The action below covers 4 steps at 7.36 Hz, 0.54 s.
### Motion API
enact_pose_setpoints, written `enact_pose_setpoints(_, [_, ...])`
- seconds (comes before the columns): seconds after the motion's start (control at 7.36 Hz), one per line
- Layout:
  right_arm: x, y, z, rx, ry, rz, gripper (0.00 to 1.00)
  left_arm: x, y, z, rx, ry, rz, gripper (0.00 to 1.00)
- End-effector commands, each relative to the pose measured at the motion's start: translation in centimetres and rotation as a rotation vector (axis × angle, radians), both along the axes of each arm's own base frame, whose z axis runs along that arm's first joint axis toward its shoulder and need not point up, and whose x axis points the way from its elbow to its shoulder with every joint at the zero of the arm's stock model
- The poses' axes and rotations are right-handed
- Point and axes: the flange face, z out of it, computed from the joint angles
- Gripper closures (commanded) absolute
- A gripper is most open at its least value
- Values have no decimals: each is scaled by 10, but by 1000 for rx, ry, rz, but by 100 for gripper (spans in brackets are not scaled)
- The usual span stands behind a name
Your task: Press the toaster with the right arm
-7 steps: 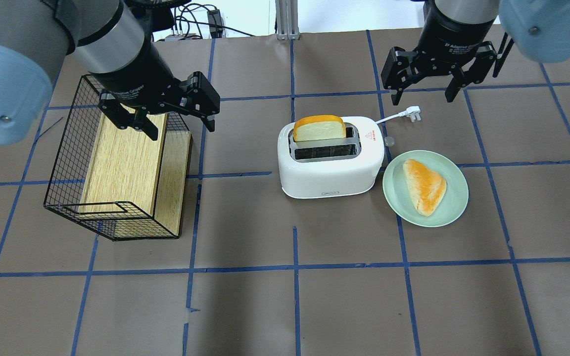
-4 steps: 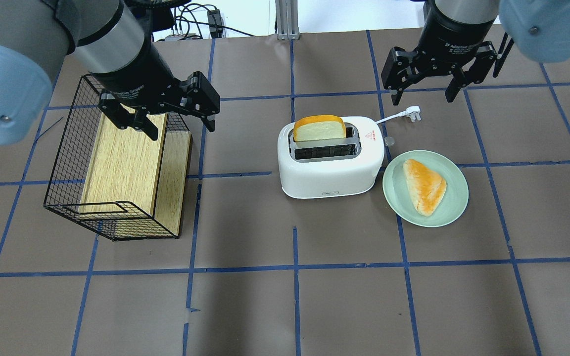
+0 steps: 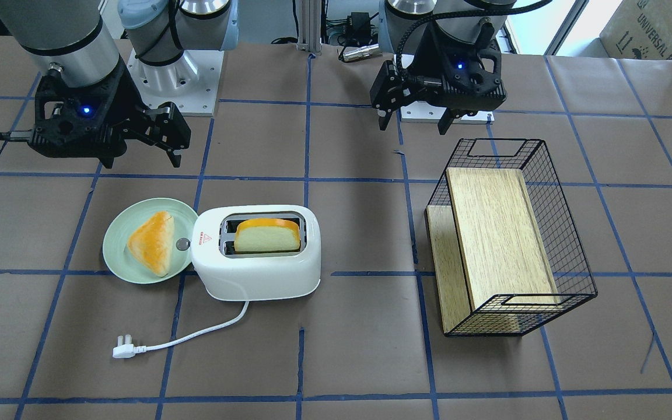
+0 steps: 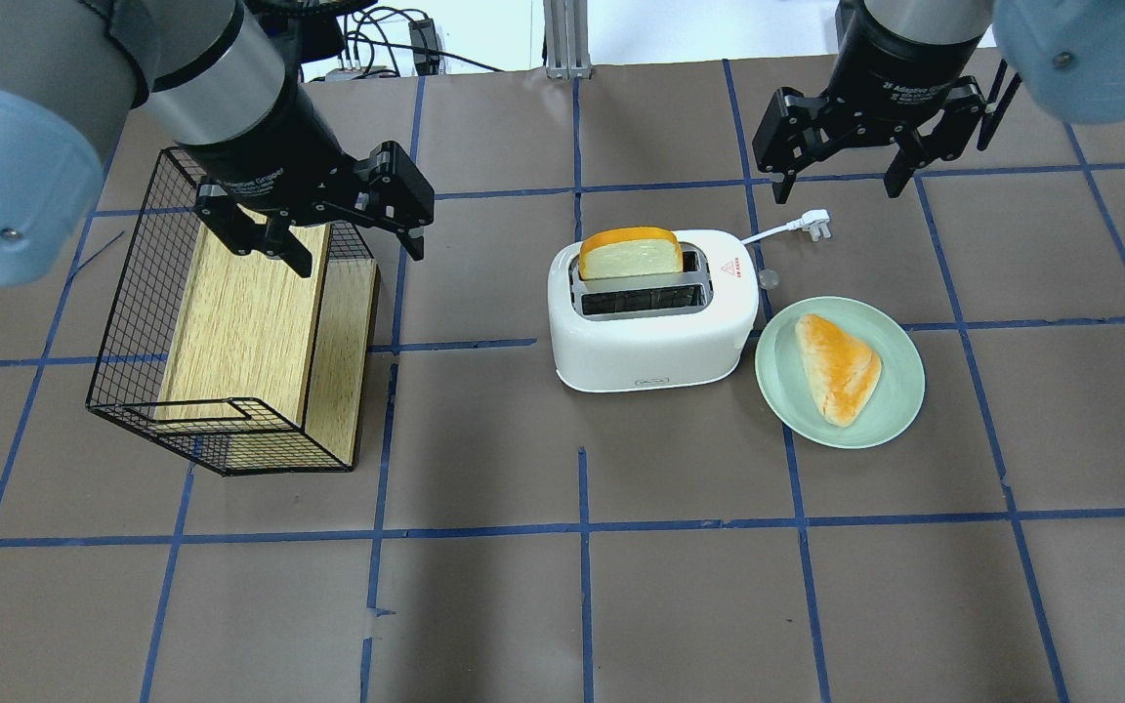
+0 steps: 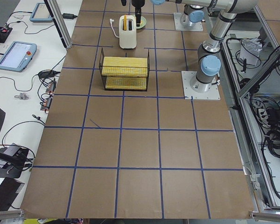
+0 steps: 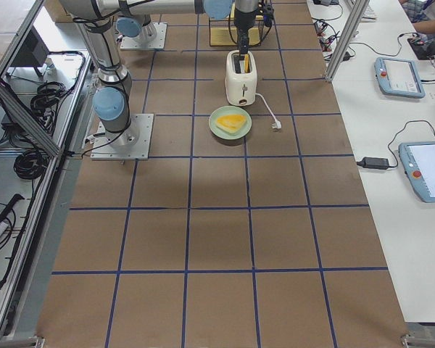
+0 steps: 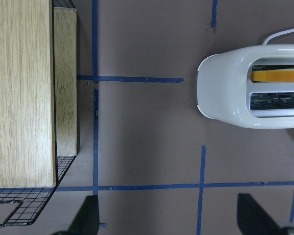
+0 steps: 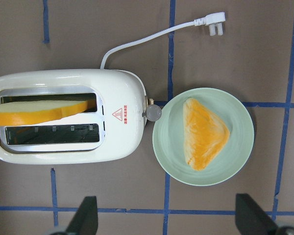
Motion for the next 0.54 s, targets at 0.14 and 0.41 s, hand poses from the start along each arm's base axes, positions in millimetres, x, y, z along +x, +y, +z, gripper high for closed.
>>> enact_pose_setpoints(0.14, [7, -1, -5, 7, -28, 17, 0, 0, 0, 0, 0, 0, 0, 0])
enact_pose_setpoints(0.41, [6, -2, -7, 16, -27, 20, 0, 0, 0, 1, -2, 0, 0, 0])
